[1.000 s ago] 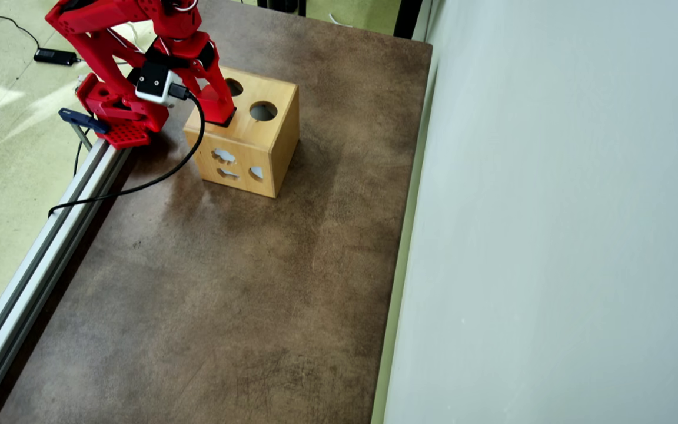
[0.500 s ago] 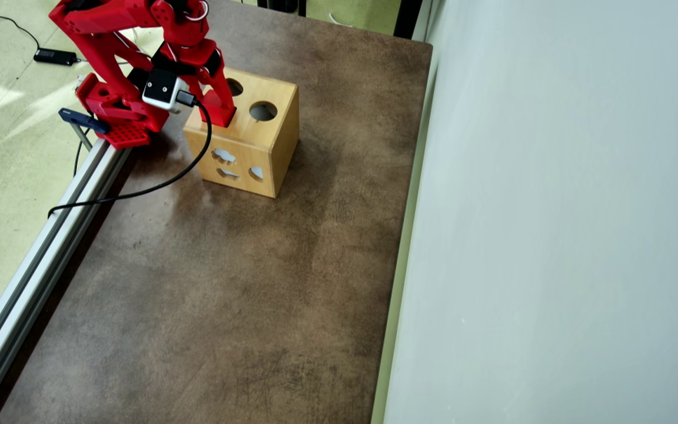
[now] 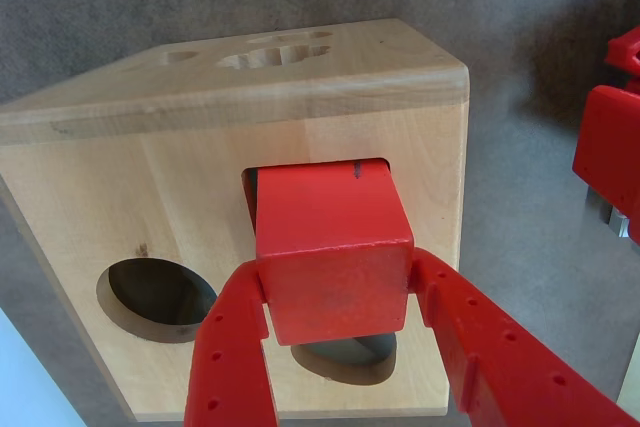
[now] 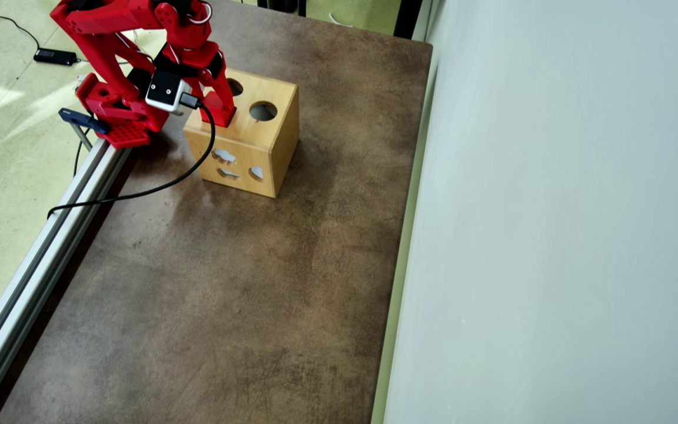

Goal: Pick and place the red cube on the square hole

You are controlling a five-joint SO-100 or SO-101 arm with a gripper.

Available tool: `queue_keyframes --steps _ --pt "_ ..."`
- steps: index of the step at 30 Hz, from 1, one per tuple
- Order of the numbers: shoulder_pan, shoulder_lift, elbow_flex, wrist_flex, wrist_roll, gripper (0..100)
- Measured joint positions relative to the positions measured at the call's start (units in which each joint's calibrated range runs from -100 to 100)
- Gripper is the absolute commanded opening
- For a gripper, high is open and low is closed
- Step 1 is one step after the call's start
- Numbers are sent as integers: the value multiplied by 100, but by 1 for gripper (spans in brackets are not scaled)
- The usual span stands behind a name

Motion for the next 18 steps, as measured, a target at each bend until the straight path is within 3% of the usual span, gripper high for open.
queue_keyframes --steps 18 --pt "7 237 27 0 -39 1"
